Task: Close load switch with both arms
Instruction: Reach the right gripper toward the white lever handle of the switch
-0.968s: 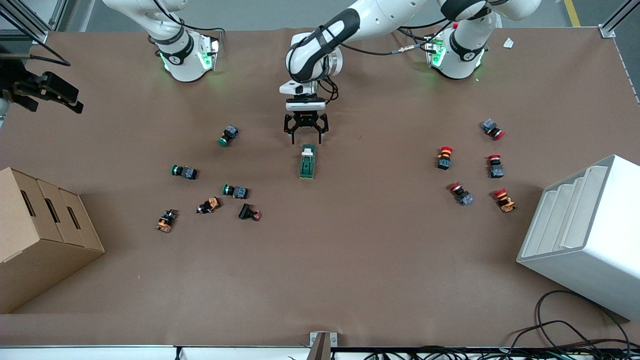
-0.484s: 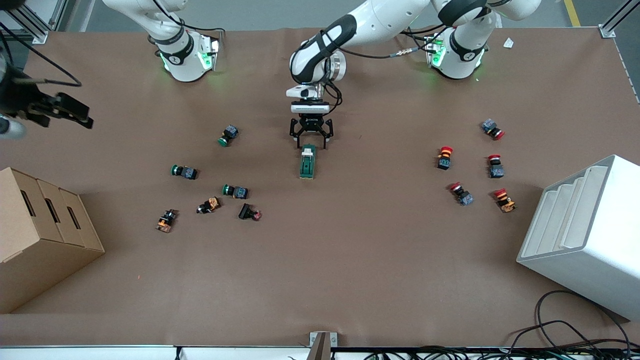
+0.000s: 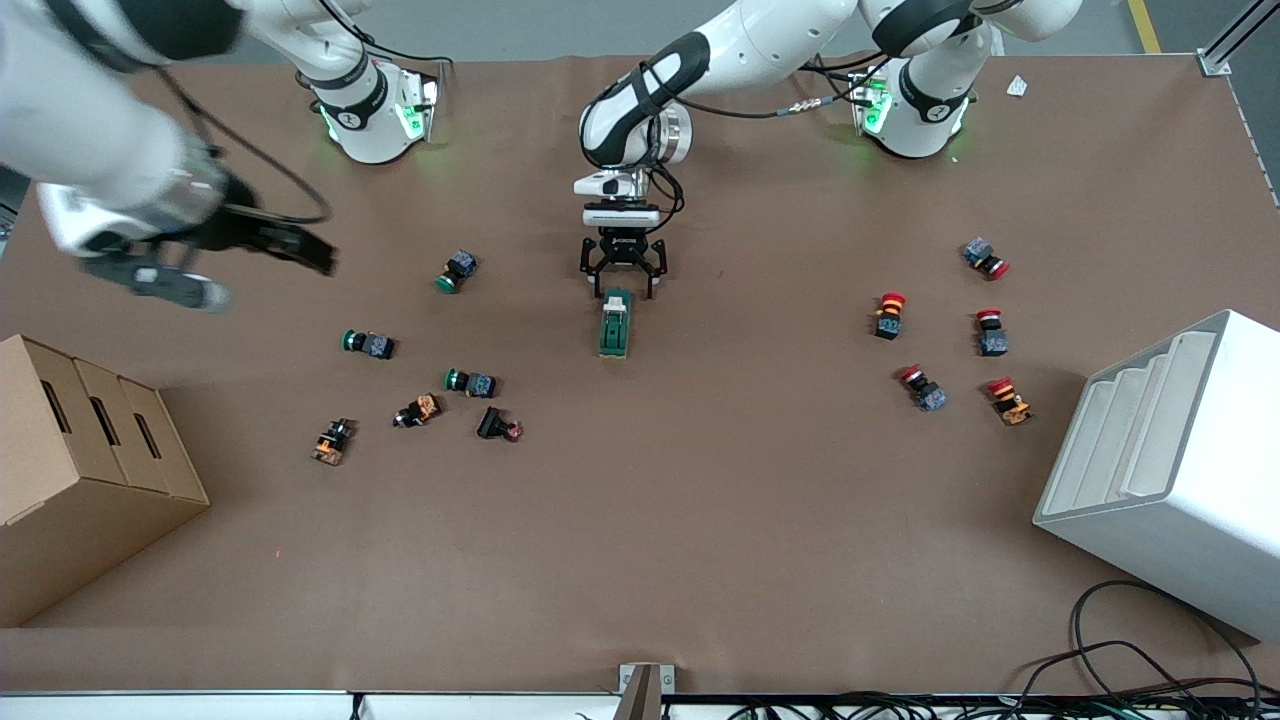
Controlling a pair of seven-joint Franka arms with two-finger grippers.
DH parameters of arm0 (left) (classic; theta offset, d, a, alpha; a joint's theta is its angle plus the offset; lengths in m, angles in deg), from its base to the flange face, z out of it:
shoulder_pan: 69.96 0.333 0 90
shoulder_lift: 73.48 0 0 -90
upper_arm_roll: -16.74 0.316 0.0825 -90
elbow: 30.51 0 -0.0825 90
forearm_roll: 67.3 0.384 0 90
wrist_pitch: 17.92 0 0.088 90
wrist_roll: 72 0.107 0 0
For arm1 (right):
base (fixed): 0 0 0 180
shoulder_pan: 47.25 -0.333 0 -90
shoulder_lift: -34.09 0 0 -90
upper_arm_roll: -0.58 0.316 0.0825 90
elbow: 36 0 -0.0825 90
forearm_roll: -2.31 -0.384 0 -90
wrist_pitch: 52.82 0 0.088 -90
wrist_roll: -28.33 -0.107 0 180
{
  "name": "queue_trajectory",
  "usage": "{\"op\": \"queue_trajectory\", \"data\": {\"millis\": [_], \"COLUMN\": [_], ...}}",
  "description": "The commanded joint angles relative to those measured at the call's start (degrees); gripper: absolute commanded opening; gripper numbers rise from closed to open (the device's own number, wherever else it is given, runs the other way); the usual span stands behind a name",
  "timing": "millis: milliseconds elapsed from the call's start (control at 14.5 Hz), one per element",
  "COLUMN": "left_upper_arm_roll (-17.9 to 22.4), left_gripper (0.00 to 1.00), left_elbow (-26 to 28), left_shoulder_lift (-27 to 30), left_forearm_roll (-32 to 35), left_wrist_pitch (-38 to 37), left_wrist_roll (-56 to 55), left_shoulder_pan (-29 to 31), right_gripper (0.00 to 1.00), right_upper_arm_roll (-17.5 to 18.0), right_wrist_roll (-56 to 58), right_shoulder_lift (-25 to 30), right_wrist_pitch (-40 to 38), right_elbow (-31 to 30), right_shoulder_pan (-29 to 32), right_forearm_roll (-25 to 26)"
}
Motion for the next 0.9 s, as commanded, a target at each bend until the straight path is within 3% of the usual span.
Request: {"op": "queue_trajectory", "data": {"millis": [0,276,829], "left_upper_arm_roll": [0.1,0.1,0.1], "left_gripper": [1.0,1.0,1.0], "left_elbow": [-0.5,-0.5,-1.8], "left_shoulder_lift": [-1.6,-2.4,-7.1], "left_forearm_roll": [1.5,1.5,6.6], "left_wrist_pitch": [-0.1,-0.2,-6.2], "left_wrist_roll": [-2.6,-2.6,-7.2], "left_shoulder_pan": [-1.1,-1.5,-2.2], "right_gripper": [1.0,1.0,1.0], "right_upper_arm_roll": [-0.4,-0.5,-0.5], "right_wrist_roll": [-11.8,-21.7,-34.6], "right_shoulder_lift": [-2.2,-7.7,-21.5], "right_wrist_pitch": [6.4,16.5,36.4], "right_elbow": [-4.3,-7.6,-8.4], "right_shoulder_pan": [-6.4,-14.5,-24.8], "right_forearm_roll": [-1.2,-6.1,-6.8]}}
